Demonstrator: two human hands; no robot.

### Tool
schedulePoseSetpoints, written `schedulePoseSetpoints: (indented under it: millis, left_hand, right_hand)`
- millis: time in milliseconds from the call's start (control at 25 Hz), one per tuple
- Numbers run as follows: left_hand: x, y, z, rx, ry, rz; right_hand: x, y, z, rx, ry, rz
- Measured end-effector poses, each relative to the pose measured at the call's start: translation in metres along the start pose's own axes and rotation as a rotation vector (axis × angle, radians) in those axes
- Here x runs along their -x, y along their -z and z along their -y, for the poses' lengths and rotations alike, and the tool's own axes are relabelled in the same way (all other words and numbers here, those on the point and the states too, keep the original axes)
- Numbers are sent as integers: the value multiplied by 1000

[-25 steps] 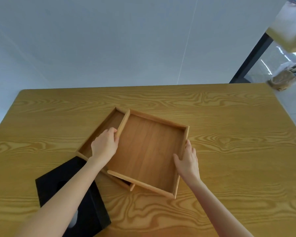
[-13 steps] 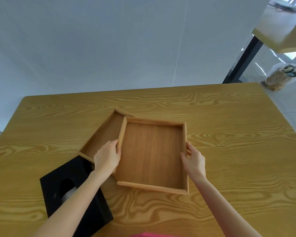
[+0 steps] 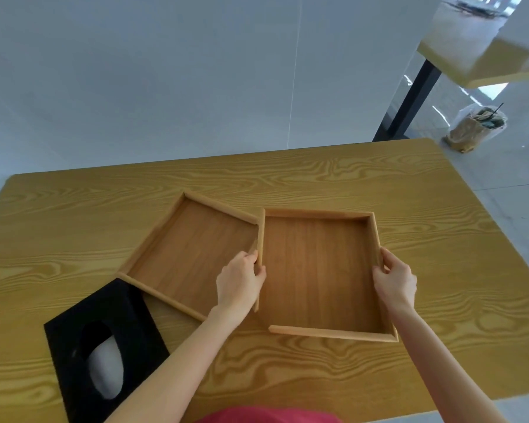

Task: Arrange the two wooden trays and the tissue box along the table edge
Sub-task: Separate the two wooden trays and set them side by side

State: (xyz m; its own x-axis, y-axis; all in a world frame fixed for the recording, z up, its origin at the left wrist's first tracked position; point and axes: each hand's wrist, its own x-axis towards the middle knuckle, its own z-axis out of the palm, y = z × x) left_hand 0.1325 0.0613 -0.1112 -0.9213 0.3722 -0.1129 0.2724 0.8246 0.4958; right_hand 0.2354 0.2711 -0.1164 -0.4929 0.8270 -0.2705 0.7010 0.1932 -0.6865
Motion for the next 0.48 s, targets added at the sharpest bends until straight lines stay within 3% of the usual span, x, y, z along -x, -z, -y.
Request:
schedulePoseSetpoints:
  millis: [480]
  left_hand:
    - [-10, -15, 5, -129, -33, 121]
  right_hand:
    - [0, -9, -16, -1, -45, 38]
